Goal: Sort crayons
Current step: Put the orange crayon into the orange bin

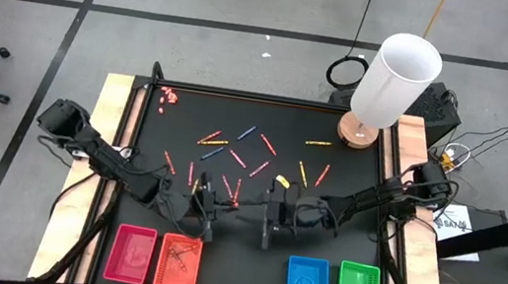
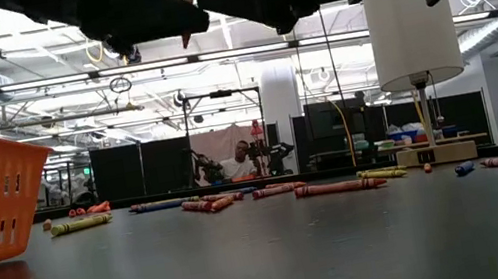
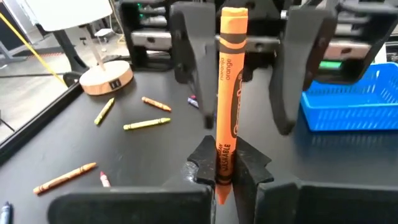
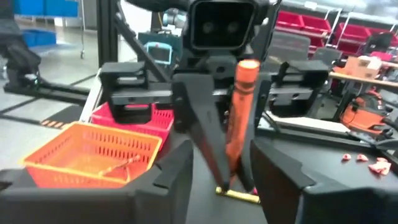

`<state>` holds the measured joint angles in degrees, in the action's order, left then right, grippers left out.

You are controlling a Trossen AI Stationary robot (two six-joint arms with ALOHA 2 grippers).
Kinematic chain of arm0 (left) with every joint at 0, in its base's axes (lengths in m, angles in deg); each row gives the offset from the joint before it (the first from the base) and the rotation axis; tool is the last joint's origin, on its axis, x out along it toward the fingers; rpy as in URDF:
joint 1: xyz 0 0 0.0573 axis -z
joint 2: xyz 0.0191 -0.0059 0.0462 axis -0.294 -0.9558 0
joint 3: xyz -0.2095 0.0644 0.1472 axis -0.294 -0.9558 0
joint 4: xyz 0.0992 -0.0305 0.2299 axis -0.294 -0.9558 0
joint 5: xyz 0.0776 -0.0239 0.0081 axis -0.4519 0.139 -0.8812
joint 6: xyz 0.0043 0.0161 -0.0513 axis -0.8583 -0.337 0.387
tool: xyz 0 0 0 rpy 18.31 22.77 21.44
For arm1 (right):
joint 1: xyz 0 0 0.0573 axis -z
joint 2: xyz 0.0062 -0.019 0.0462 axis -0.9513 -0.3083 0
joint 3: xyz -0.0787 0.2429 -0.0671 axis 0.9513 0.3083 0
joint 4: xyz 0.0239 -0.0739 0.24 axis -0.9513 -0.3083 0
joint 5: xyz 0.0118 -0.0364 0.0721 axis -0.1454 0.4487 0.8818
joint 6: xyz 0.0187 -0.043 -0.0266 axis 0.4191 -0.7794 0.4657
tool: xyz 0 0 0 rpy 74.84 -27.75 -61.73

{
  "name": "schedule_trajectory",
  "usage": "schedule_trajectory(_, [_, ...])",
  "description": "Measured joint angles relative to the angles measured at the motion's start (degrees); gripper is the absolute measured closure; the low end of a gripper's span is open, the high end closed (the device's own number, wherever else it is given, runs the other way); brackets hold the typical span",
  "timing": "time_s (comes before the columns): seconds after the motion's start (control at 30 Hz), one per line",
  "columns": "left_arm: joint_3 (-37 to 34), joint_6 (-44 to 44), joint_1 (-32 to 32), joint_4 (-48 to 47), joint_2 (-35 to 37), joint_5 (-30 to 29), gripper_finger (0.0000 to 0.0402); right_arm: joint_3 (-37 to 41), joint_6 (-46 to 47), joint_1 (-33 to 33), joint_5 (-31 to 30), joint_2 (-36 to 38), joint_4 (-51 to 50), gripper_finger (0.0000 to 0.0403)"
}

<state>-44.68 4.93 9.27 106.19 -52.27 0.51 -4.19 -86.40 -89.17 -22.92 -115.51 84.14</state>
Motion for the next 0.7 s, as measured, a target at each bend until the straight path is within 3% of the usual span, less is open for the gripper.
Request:
schedule_trajectory(0.3, [0.0,-4.4,1.7,-7.1,3.5,0.0,0.0374,0.0,0.2,-1.0,0.0,0.1,-3.8,0.0244])
schedule_trajectory(0.7, [0.0,-26.8,2.3,-7.5,4.5,0.0,0.0373,0.0,0.2,-1.0,0.1,0.1,-5.1,0.0244])
